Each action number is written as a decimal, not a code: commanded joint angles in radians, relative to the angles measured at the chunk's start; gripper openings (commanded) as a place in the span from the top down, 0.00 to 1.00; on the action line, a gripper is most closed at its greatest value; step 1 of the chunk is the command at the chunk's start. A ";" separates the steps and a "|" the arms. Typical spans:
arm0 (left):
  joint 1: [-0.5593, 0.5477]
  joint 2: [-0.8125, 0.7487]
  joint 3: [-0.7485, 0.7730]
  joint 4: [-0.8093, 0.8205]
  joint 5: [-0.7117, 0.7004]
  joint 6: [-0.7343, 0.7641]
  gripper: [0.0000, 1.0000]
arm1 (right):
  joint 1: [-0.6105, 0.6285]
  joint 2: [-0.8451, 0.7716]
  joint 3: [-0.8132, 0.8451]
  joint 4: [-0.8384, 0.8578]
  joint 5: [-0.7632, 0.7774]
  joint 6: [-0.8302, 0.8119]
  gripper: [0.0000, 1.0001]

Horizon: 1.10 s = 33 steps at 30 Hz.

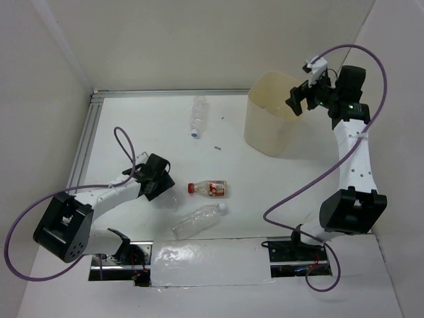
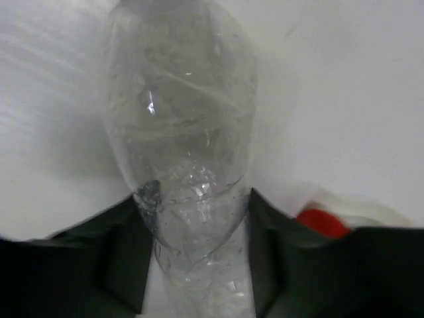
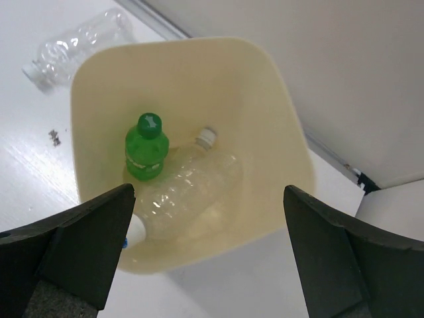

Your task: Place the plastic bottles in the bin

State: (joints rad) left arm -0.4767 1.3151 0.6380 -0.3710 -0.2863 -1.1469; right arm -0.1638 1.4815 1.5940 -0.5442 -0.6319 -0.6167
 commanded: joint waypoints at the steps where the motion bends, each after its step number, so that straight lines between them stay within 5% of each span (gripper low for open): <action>1: -0.005 0.059 0.038 0.043 -0.017 0.026 0.49 | -0.083 -0.069 -0.009 0.134 -0.178 0.129 0.00; 3: -0.005 0.069 0.083 0.034 0.010 0.061 0.93 | -0.136 -0.094 -0.022 0.135 -0.311 0.138 0.00; 4: -0.017 0.053 0.106 0.021 0.024 0.071 1.00 | -0.152 -0.111 -0.051 0.159 -0.354 0.126 0.02; 6: -0.069 0.001 0.193 0.000 -0.003 0.137 1.00 | -0.186 -0.168 -0.089 0.159 -0.475 0.034 0.18; 8: -0.112 -0.080 0.265 0.018 -0.019 0.209 1.00 | -0.186 -0.205 -0.149 0.121 -0.506 -0.044 0.54; 9: -0.140 -0.099 0.299 0.049 -0.019 0.257 1.00 | -0.186 -0.223 -0.173 0.121 -0.493 -0.085 0.83; 11: -0.154 -0.111 0.389 0.206 0.021 0.390 1.00 | -0.186 -0.268 -0.250 0.092 -0.479 -0.118 1.00; 19: -0.163 0.221 0.872 0.558 0.298 0.582 1.00 | -0.186 -0.328 -0.308 -0.262 -0.521 -0.521 1.00; 21: -0.163 0.376 1.043 0.612 0.340 0.573 1.00 | -0.186 -0.375 -0.351 -0.342 -0.538 -0.599 0.83; 23: -0.172 0.485 1.214 0.667 0.374 0.514 1.00 | -0.186 -0.414 -0.382 -0.422 -0.551 -0.759 0.49; 26: -0.181 0.673 1.359 0.787 0.342 0.434 1.00 | -0.175 -0.438 -0.434 -0.568 -0.551 -0.897 0.31; 28: -0.191 0.767 1.411 0.854 0.319 0.382 1.00 | -0.163 -0.454 -0.486 -0.635 -0.551 -0.949 0.31; 32: -0.203 0.959 1.699 0.805 0.308 0.348 0.94 | -0.152 -0.521 -0.583 -0.635 -0.532 -0.973 0.55; 33: -0.215 0.989 1.765 0.805 0.299 0.337 0.90 | -0.152 -0.541 -0.603 -0.635 -0.520 -0.988 0.69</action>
State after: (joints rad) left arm -0.6716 2.2654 2.2494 0.3260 0.0269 -0.7582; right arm -0.3264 0.9833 1.0359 -1.0924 -1.1427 -1.5131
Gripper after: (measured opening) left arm 0.514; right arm 0.375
